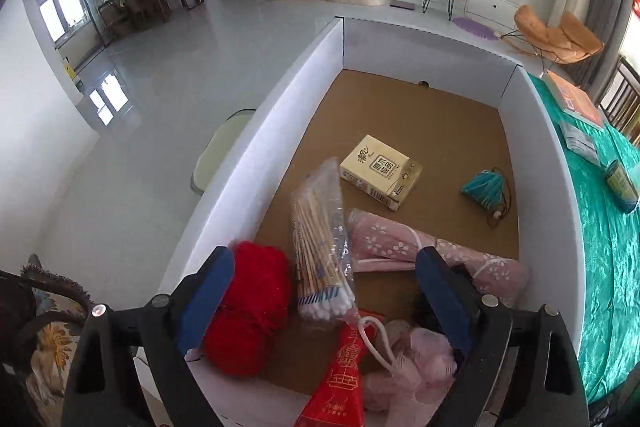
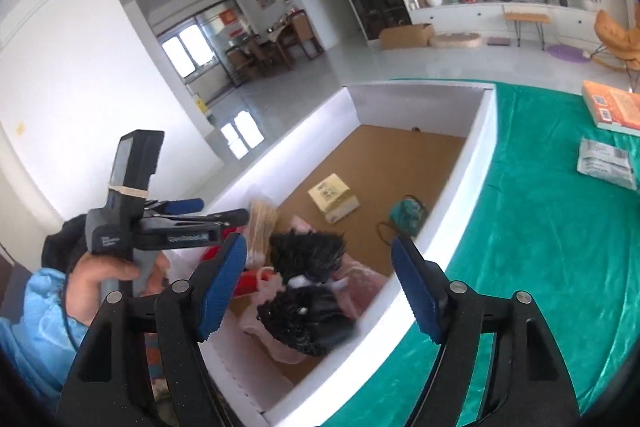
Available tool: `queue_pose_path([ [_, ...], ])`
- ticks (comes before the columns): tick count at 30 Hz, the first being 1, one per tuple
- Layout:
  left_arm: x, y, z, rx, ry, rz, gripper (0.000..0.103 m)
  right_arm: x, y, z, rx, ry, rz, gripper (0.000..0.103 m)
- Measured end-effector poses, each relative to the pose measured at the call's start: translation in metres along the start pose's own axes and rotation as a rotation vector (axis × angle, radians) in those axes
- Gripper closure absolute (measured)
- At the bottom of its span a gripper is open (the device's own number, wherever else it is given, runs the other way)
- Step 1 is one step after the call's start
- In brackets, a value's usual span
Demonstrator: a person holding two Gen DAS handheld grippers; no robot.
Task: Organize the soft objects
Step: 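Carry swabs with left tool while right tool carries black accessories into box, release, then withdraw both open tools from the box back over the table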
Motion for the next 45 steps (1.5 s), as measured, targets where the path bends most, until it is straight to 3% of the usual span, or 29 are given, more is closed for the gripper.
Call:
queue_pose_path([
  [5, 0.065, -0.023, 0.015, 0.083, 0.017, -0.173, 0.011, 0.098, -0.032, -0.037, 0.015, -0.063, -0.369, 0.023],
  [7, 0.107, -0.037, 0.022, 0.119, 0.073, -0.253, 0.011, 0.143, -0.043, -0.063, -0.026, -0.053, -0.530, 0.023],
  [9, 0.153, -0.052, 0.019, 0.150, 0.152, -0.327, 0.011, 0.181, -0.063, -0.087, -0.036, 0.007, -0.635, 0.023],
  [12, 0.224, -0.069, 0.005, 0.156, 0.255, -0.440, 0.008, 0.213, -0.098, -0.111, -0.008, 0.121, -0.692, 0.023],
  [14, 0.269, -0.073, -0.011, 0.133, 0.313, -0.515, 0.006, 0.225, -0.111, -0.108, 0.005, 0.162, -0.712, 0.023],
  [18, 0.338, -0.069, -0.044, 0.115, 0.394, -0.588, 0.006, 0.233, -0.123, -0.102, 0.038, 0.174, -0.775, 0.023],
  [24, 0.373, -0.021, -0.071, 0.050, 0.402, -0.513, 0.006, 0.249, -0.121, -0.103, 0.025, 0.215, -0.810, 0.023],
  [32, 0.360, 0.045, -0.072, 0.000, 0.301, -0.407, 0.006, 0.260, -0.121, -0.112, -0.007, 0.264, -0.806, 0.023],
  [45, 0.335, 0.076, -0.075, -0.006, 0.254, -0.361, 0.006, 0.264, -0.119, -0.120, -0.025, 0.309, -0.799, 0.023],
])
Point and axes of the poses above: each gripper's, at about its wrist camera, not at the fingertips, and y roughly the way its jaws point, x to its right, z to its top, the point moved 3 cm from there along y, roughly the way its jaws point, and after that the axes turned 8 degrees about x, right-handed, at the moved point
